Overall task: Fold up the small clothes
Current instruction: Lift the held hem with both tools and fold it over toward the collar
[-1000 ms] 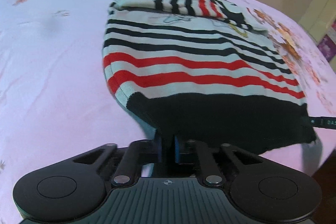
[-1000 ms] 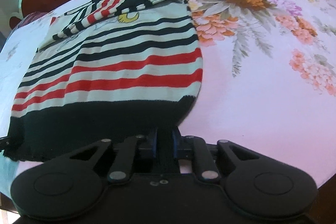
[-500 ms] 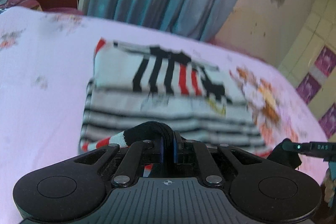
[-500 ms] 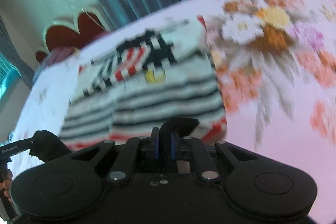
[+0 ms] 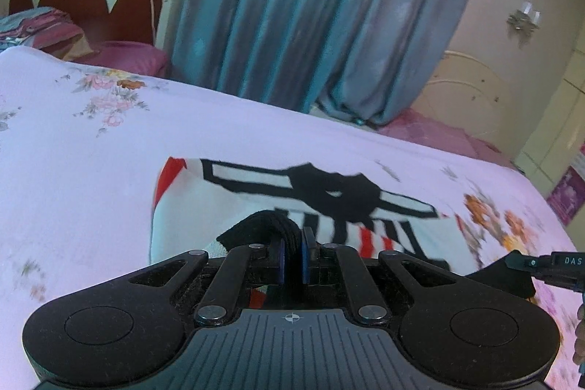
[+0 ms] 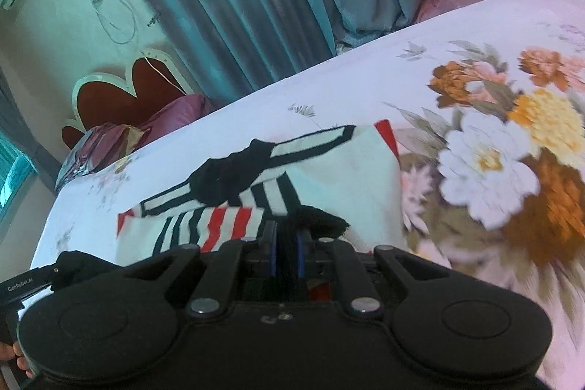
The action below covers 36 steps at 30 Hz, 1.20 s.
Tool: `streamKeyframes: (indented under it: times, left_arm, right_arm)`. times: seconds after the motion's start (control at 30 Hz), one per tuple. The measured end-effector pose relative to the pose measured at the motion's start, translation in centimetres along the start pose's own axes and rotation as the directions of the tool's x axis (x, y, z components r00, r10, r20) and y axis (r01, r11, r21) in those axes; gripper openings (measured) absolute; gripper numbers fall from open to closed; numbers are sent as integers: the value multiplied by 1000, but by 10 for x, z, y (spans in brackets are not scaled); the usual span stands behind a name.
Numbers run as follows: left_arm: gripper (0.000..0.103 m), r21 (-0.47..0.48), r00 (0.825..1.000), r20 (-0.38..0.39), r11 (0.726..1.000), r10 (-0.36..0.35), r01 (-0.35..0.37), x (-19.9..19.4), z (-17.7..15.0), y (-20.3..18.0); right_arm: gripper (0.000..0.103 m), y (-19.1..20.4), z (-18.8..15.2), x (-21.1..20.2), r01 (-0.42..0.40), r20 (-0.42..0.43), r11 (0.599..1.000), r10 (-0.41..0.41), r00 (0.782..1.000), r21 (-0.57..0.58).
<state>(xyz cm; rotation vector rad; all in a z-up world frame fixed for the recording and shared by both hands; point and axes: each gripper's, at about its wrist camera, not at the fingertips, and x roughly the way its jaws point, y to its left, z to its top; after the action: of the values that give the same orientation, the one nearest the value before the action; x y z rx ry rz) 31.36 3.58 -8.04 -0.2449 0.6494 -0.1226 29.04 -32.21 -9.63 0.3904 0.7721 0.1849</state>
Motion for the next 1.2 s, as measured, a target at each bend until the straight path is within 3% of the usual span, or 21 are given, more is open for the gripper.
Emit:
streamKeyframes:
  times: [0.27, 0.4, 0.5, 0.6, 0.63, 0.7, 0.73, 0.77, 0.93, 1.13, 1.2]
  left_arm:
    - [7, -51, 996, -59, 997, 60, -63, 72, 27, 6]
    - [8, -78, 989, -115, 992, 95, -104, 104, 30, 12]
    - [8, -75, 986, -114, 989, 122, -131, 115, 30, 15]
    - [10, -99, 984, -136, 986, 118, -132, 122, 36, 21]
    - [16, -107, 985, -126, 986, 117, -131, 121, 37, 22]
    - [54, -110, 990, -81, 986, 115, -124, 114, 42, 24]
    - [79, -112, 991, -64, 986, 115, -122, 110, 44, 25]
    - [83, -97, 993, -33, 989, 113, -116, 105, 45, 25]
    - [83, 19, 993, -57, 994, 106, -105, 111, 39, 26]
    - [82, 50, 987, -124, 995, 98, -92, 137, 26, 22]
    - [66, 56, 985, -142, 995, 95, -88, 144, 22, 21]
  right_arm:
    - [10, -17, 40, 64, 6, -46, 996, -2, 999, 89]
    - [10, -32, 46, 94, 25, -86, 987, -11, 996, 162]
    - [12, -39, 47, 111, 38, -109, 979, -16, 994, 201]
    - [27, -43, 50, 119, 47, -89, 973, -27, 996, 228]
    - [34, -44, 53, 118, 45, -69, 972, -30, 997, 233]
    - [45, -43, 60, 115, 40, -33, 977, -34, 999, 212]
    - [49, -42, 62, 113, 36, -19, 980, -33, 999, 197]
    - [50, -42, 64, 111, 38, -10, 984, -37, 999, 176]
    - [50, -42, 63, 116, 48, -23, 996, -47, 999, 77]
    - [49, -33, 56, 138, 60, -81, 998, -62, 995, -27]
    - [40, -28, 54, 142, 72, -85, 995, -78, 993, -71]
